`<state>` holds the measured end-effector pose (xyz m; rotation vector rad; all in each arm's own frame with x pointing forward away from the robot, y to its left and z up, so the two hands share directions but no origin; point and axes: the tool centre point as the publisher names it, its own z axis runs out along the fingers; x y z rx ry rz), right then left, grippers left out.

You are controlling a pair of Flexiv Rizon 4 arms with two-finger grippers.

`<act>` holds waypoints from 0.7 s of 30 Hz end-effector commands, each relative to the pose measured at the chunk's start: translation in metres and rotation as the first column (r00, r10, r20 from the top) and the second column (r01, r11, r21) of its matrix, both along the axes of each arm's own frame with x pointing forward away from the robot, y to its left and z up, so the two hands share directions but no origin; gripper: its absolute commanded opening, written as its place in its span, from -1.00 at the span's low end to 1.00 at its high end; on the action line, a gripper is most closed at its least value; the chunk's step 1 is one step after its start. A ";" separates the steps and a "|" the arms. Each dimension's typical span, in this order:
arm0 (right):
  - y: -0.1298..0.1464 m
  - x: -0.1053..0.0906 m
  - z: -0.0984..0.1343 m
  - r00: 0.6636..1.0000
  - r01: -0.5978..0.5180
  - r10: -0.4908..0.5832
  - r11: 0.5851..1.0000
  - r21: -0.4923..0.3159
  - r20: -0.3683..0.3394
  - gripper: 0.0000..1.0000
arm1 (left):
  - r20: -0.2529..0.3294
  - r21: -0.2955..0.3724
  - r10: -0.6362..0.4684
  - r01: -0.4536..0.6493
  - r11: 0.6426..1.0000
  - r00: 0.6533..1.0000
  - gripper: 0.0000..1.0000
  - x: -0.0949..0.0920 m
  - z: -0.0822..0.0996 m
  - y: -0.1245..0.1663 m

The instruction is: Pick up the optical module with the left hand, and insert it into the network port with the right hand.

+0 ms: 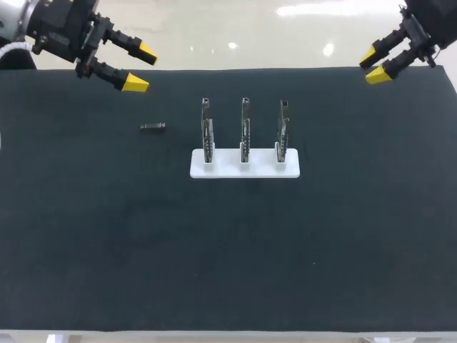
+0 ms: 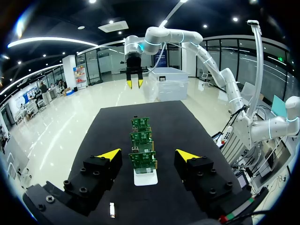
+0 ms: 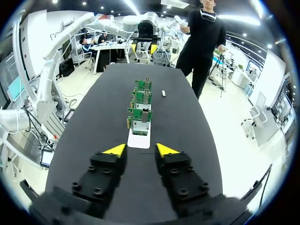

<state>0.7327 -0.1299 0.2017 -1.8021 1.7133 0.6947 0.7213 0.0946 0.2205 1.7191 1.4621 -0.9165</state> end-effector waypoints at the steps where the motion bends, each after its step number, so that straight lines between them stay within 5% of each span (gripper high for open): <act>1: 0.000 0.001 0.000 1.000 -0.002 0.002 1.000 0.002 -0.001 1.00 | -0.001 0.004 0.000 0.000 1.000 1.000 1.00 0.001 0.000 0.000; 15: 0.000 0.001 0.000 1.000 -0.002 0.002 1.000 0.002 -0.001 1.00 | -0.001 0.004 0.000 0.000 1.000 1.000 1.00 0.001 0.000 0.000; 21: 0.000 0.001 0.000 1.000 -0.002 0.002 1.000 0.002 -0.001 1.00 | -0.090 0.147 0.059 -0.045 0.988 0.994 1.00 0.008 -0.010 0.026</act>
